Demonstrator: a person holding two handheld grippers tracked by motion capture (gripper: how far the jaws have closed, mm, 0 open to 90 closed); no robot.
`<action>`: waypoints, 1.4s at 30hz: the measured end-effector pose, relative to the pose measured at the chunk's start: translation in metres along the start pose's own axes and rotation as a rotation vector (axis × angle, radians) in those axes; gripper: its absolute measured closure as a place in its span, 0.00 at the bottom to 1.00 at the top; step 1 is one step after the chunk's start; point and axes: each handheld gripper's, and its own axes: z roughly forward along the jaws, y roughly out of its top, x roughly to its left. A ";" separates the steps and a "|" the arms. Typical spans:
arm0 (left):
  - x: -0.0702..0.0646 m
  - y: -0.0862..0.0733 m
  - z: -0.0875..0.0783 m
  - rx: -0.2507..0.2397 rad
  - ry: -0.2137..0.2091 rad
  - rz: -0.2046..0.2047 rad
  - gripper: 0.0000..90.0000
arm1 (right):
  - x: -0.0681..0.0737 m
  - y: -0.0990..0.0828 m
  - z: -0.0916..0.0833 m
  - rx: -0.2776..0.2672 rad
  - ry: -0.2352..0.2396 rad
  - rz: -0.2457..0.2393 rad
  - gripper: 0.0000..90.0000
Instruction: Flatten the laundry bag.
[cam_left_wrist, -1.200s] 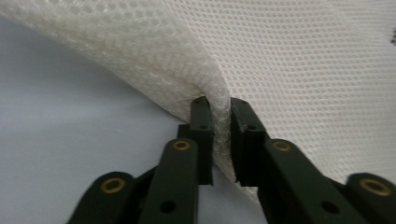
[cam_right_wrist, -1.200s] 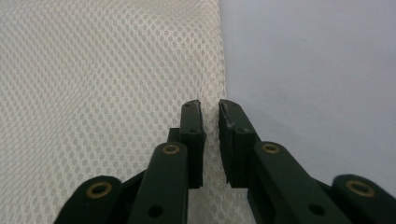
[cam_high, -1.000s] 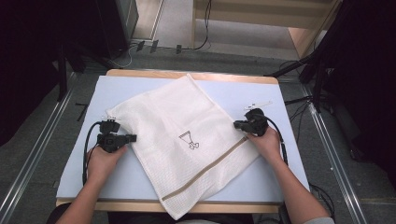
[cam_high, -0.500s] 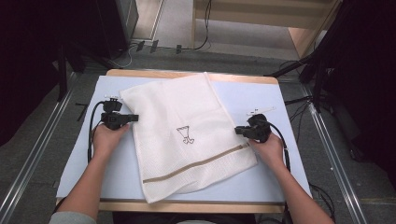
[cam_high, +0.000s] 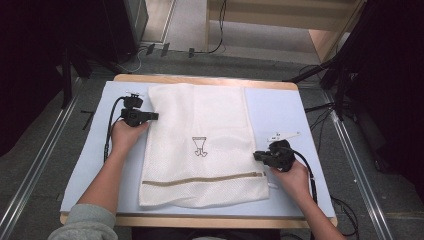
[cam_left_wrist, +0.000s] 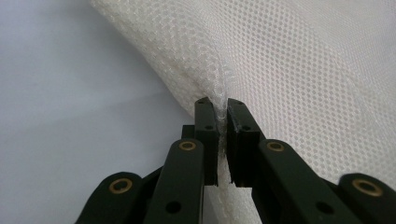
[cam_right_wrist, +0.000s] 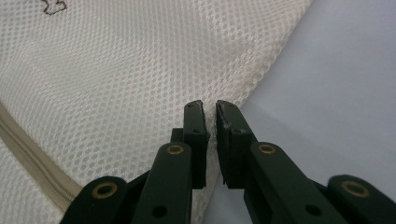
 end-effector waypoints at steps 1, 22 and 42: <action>-0.001 0.002 0.002 0.000 -0.002 -0.001 0.95 | 0.002 -0.001 -0.001 -0.001 0.001 0.000 0.94; -0.018 -0.012 -0.030 -0.016 0.013 0.028 0.57 | -0.004 -0.005 -0.012 -0.092 -0.027 0.019 0.64; -0.035 -0.069 -0.040 0.106 0.035 0.030 0.66 | -0.003 0.004 0.009 -0.031 -0.016 -0.006 0.61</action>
